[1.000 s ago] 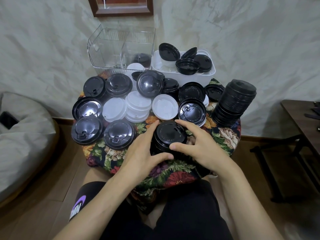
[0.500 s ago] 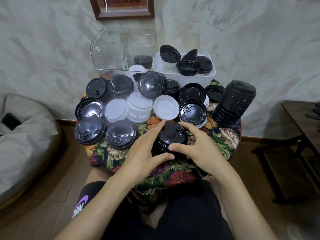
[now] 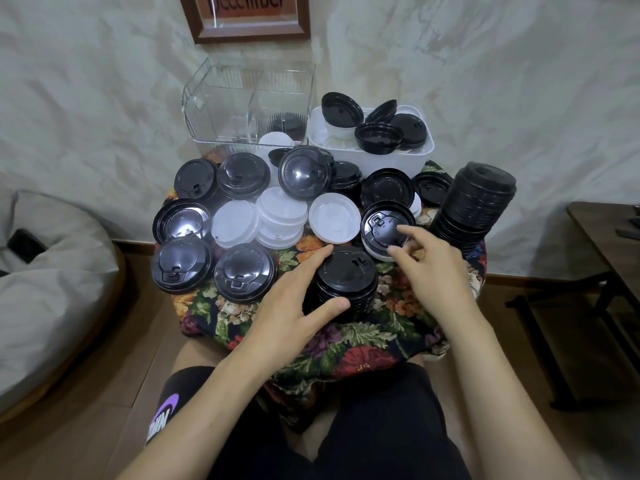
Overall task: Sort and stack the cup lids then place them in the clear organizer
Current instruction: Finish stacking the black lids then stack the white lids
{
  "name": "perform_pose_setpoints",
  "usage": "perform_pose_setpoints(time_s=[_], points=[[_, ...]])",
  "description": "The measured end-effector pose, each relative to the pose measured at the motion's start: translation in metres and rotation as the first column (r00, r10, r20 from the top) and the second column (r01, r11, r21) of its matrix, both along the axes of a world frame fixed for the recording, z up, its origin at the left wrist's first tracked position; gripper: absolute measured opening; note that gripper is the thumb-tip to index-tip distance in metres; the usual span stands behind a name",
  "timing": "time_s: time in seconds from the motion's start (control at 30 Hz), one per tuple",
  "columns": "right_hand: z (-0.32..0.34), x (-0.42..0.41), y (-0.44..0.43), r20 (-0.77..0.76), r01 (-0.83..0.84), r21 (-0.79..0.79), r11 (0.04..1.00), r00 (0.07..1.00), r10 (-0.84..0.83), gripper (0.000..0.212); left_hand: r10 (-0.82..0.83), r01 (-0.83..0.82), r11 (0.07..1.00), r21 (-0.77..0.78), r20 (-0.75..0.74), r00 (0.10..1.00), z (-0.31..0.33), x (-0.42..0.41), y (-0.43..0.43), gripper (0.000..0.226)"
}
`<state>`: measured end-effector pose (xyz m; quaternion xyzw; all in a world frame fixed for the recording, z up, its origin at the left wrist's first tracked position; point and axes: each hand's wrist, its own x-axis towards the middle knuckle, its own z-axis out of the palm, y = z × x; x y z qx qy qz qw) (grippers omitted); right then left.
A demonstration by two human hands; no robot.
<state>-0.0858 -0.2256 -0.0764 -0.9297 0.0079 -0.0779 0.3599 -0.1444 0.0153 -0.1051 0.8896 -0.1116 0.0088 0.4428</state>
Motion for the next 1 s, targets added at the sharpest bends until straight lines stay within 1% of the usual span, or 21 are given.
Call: perform_pose_setpoints(time_s=[0.03,0.07,0.1,0.23,0.37,0.43,0.57,0.67,0.73,0.83,1.0], points=[[0.0,0.002,0.001,-0.012,-0.009,-0.116,0.993,1.0,0.008,0.036,0.001,-0.001,1.0,0.0,-0.001,1.0,0.0,0.0,0.0,0.08],[0.001,0.004,0.002,-0.032,-0.027,-0.193,0.981,0.999,0.021,0.037,0.001,-0.001,1.0,-0.002,-0.003,1.0,0.0,0.0,0.0,0.08],[0.001,0.006,0.004,-0.05,-0.041,-0.236,0.971,0.998,0.03,0.036,0.002,-0.002,1.0,-0.007,-0.006,1.0,0.0,0.0,0.0,0.08],[-0.001,0.011,0.005,-0.054,-0.061,-0.29,0.955,0.997,0.048,0.027,0.003,-0.003,1.0,-0.015,-0.018,1.0,0.002,-0.001,0.0,0.078],[-0.003,0.012,0.004,-0.053,-0.084,-0.248,0.965,0.996,0.073,0.018,0.003,-0.003,1.0,-0.018,-0.026,1.0,0.003,-0.001,-0.001,0.079],[-0.005,0.013,0.003,-0.042,-0.085,-0.227,0.97,0.996,0.078,0.017,0.003,-0.004,1.0,-0.019,-0.027,1.0,0.004,-0.001,-0.001,0.079],[-0.004,0.013,0.004,-0.065,-0.101,-0.263,0.959,0.994,0.087,0.028,0.004,-0.005,1.0,-0.019,-0.023,1.0,0.004,-0.001,-0.001,0.079],[-0.002,0.012,0.005,-0.083,-0.105,-0.295,0.95,0.993,0.084,0.021,0.002,-0.002,1.0,-0.016,-0.022,1.0,0.004,-0.001,-0.001,0.079],[-0.002,0.01,0.005,-0.075,-0.099,-0.272,0.957,0.994,0.081,0.016,0.0,-0.001,1.0,-0.015,-0.022,1.0,0.005,-0.002,-0.001,0.079],[-0.002,0.008,0.007,-0.052,-0.094,-0.196,0.976,0.995,0.086,0.006,0.002,-0.002,1.0,-0.017,-0.026,1.0,0.006,-0.002,0.0,0.079],[-0.003,0.003,0.009,0.024,-0.077,-0.157,0.985,0.996,0.082,0.005,0.002,-0.002,1.0,-0.017,-0.026,1.0,0.006,-0.003,0.0,0.079]])
